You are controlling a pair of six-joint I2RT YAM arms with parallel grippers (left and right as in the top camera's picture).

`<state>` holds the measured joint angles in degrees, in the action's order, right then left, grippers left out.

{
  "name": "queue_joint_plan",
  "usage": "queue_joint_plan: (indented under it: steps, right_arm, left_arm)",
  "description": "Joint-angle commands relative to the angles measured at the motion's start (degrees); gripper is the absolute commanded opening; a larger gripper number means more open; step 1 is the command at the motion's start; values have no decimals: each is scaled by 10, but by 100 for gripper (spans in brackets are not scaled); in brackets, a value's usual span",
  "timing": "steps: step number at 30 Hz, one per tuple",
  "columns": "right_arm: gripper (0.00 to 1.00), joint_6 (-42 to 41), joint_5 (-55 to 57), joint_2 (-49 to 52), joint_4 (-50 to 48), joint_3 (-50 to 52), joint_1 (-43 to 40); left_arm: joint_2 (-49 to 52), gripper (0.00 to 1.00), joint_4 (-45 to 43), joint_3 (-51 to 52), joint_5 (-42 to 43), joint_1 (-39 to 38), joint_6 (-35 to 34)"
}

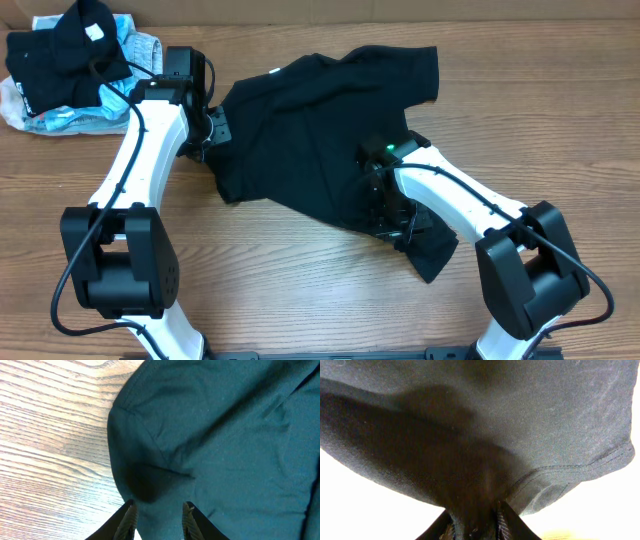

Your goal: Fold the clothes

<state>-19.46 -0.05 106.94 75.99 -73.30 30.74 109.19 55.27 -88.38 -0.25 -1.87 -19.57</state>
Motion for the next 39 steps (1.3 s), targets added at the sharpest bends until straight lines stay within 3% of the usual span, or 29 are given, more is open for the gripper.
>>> queue_joint_plan:
  steps: [1, 4, 9, 20, 27, 32, 35, 39]
  right_arm:
    - [26, -2, -2, -5, 1, -15, -3]
    - [25, -2, -2, -5, 5, -15, -3]
    - [4, -3, -2, -5, 7, -15, -3]
    - [4, -17, 0, -5, 70, -111, -27]
    - [19, 0, 0, -5, 92, -154, -57]
    - [18, 0, 0, -5, 94, -154, -58]
    - [4, 0, 0, -5, 94, -154, -58]
    - [4, 0, 0, -5, 85, -154, -58]
  left_arm:
    - [3, 33, 1, 6, -8, -3, -1]
    - [3, 33, 1, 6, -8, -3, -1]
    - [3, 34, 1, 6, -8, -3, -1]
    - [3, 34, 2, 6, -8, -3, -1]
    - [3, 34, 2, 6, -8, -3, 3]
    - [3, 34, 1, 6, -8, -3, 3]
    - [3, 35, 2, 6, -8, -3, 3]
    - [3, 35, 2, 6, -8, -3, 3]
